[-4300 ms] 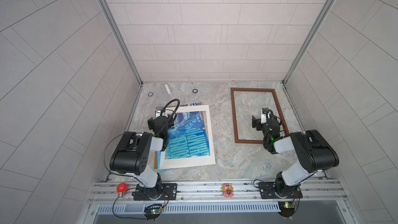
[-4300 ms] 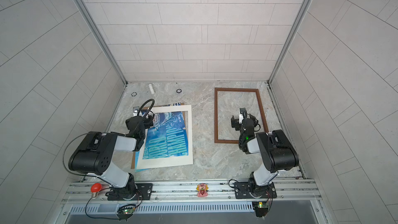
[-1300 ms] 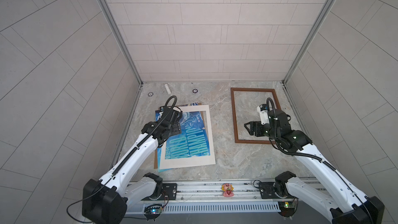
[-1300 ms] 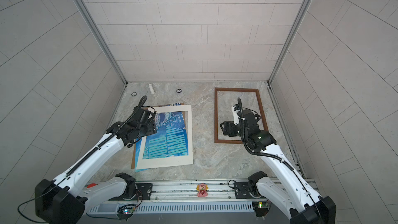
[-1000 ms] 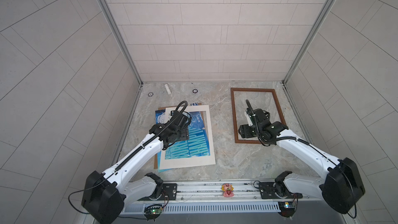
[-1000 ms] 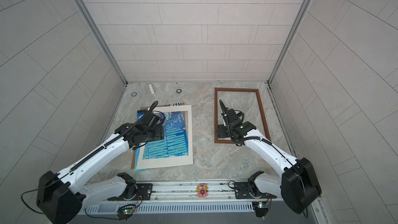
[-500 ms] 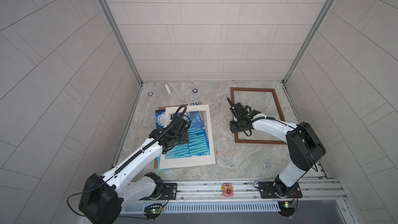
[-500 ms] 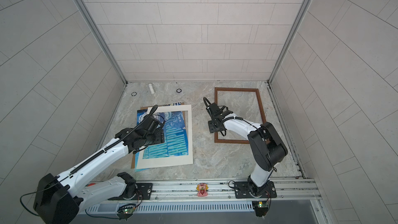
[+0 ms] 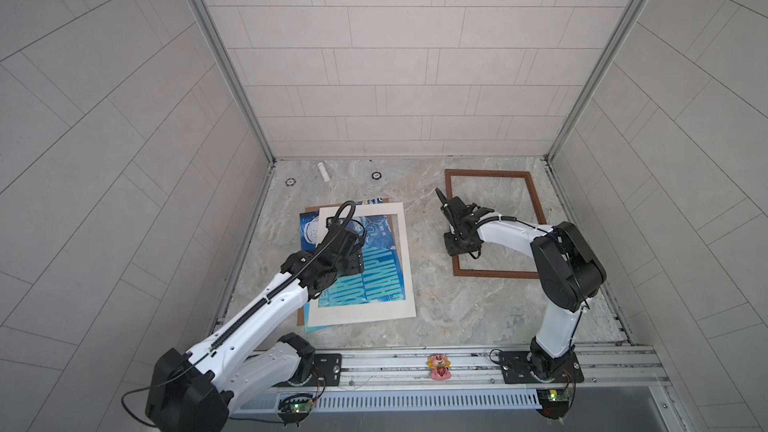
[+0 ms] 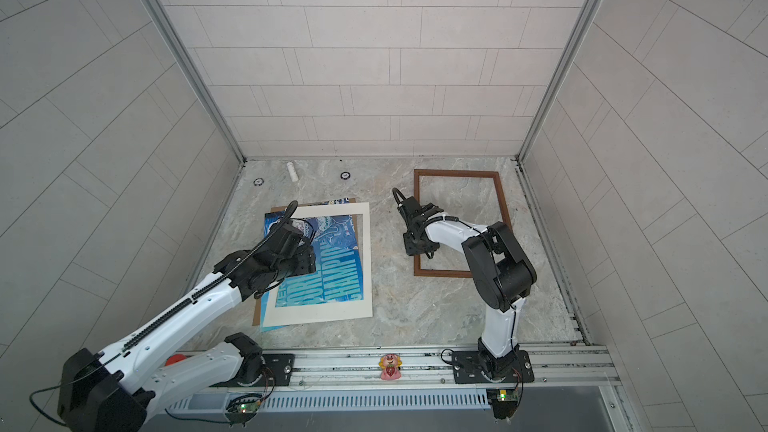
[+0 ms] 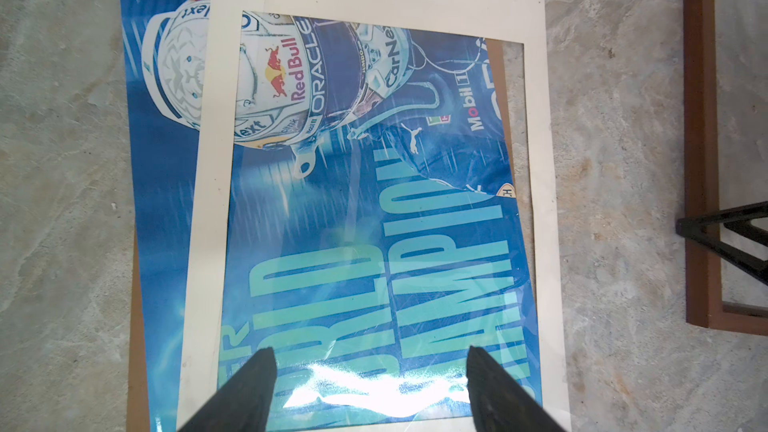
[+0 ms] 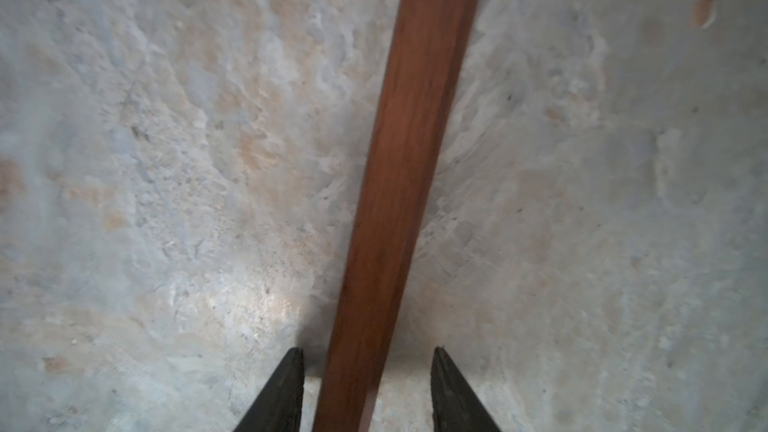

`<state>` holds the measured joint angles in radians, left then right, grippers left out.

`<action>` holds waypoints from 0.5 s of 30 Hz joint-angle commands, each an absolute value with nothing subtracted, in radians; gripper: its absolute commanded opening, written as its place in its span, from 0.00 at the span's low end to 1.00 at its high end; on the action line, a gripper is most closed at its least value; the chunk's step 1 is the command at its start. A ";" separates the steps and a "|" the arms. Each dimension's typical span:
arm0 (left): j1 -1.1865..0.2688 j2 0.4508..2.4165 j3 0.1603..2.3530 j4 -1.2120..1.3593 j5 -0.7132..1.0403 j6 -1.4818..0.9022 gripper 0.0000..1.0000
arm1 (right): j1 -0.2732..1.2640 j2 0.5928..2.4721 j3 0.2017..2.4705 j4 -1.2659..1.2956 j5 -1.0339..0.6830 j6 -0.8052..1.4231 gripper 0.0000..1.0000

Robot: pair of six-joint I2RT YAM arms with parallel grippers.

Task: Put the photo into the frame
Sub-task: 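Grasp the frame side nearest the poster with the right gripper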

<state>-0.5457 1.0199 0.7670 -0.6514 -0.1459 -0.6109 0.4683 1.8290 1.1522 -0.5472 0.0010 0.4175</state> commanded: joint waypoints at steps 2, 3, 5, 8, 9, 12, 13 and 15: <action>-0.549 1.013 0.754 -0.644 -0.153 -0.603 0.78 | 0.468 1.835 1.144 -0.578 0.000 0.413 0.43; -0.549 1.013 0.755 -0.647 -0.156 -0.602 0.78 | 0.467 1.837 1.140 -0.578 -0.003 0.413 0.41; -0.549 1.010 0.757 -0.654 -0.160 -0.597 0.78 | 0.467 1.843 1.133 -0.576 -0.021 0.417 0.28; -0.549 1.002 0.760 -0.666 -0.179 -0.589 0.78 | 0.468 1.846 1.117 -0.568 -0.046 0.433 0.19; -0.548 0.996 0.760 -0.668 -0.186 -0.589 0.78 | 0.468 1.838 1.107 -0.564 -0.058 0.441 0.15; -0.549 0.978 0.760 -0.667 -0.201 -0.584 0.78 | 0.467 1.799 1.077 -0.563 -0.087 0.477 0.10; -0.549 0.976 0.758 -0.662 -0.205 -0.584 0.78 | 0.468 1.778 1.062 -0.566 -0.089 0.493 0.10; -0.549 0.971 0.761 -0.654 -0.199 -0.581 0.78 | 0.468 1.735 1.025 -0.567 -0.110 0.534 0.08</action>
<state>-0.5457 0.9886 0.7670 -0.6479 -0.1757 -0.5999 0.4622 1.7775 1.0801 -0.5121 -0.0368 0.4637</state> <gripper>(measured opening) 0.779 0.157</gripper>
